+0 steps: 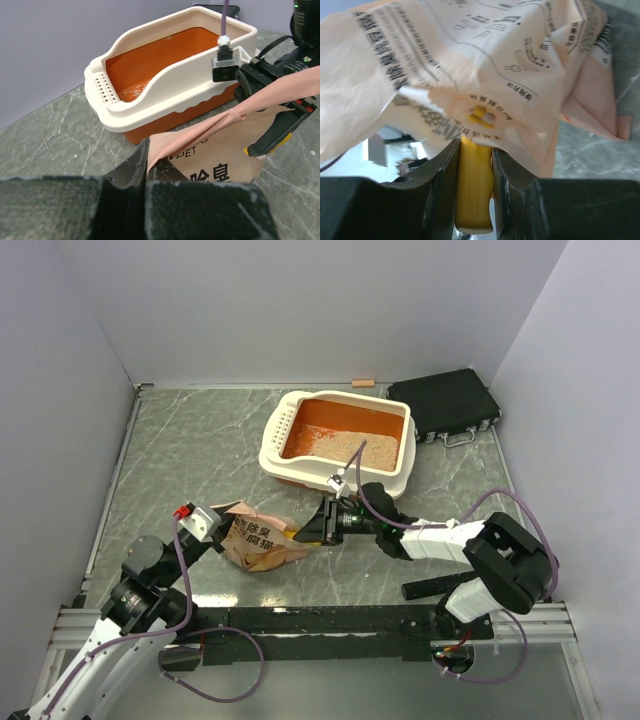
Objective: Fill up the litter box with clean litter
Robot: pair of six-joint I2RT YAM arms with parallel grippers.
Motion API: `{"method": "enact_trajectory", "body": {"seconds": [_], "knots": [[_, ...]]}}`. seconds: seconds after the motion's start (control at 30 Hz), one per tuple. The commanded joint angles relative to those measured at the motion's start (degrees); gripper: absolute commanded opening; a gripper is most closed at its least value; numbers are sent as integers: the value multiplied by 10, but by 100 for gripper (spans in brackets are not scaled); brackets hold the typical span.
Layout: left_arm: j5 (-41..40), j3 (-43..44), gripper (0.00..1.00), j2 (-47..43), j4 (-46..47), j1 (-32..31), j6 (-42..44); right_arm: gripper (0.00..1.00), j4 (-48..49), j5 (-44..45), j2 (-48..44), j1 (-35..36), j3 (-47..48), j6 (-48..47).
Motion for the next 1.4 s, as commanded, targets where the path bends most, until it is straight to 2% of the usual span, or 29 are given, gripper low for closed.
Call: {"method": "enact_trajectory", "body": {"seconds": [0.0,0.1,0.23,0.37,0.5,0.6,0.8,1.1,1.37], "knots": [[2,25,1,-6,96,0,-11,0,202,-40,-19,-5,-64,69],[6,23,1,-8,96,0,-10,0,281,-36,-22,-5,-97,99],[8,20,1,-9,100,0,-10,0,297,-29,-47,-6,-118,109],[5,19,1,-10,101,0,-9,0,234,-12,-111,-6,-131,82],[6,19,1,-10,99,0,-8,0,106,11,-217,-6,-131,45],[6,22,1,-7,97,0,-7,0,47,27,-270,-5,-125,19],[5,19,1,-15,100,0,-6,0,-28,46,-321,-10,-129,-2],[7,16,1,-27,104,0,-6,0,-13,58,-350,-18,-170,14],[12,15,1,-33,107,0,-6,0,31,78,-419,-28,-236,67]]}}
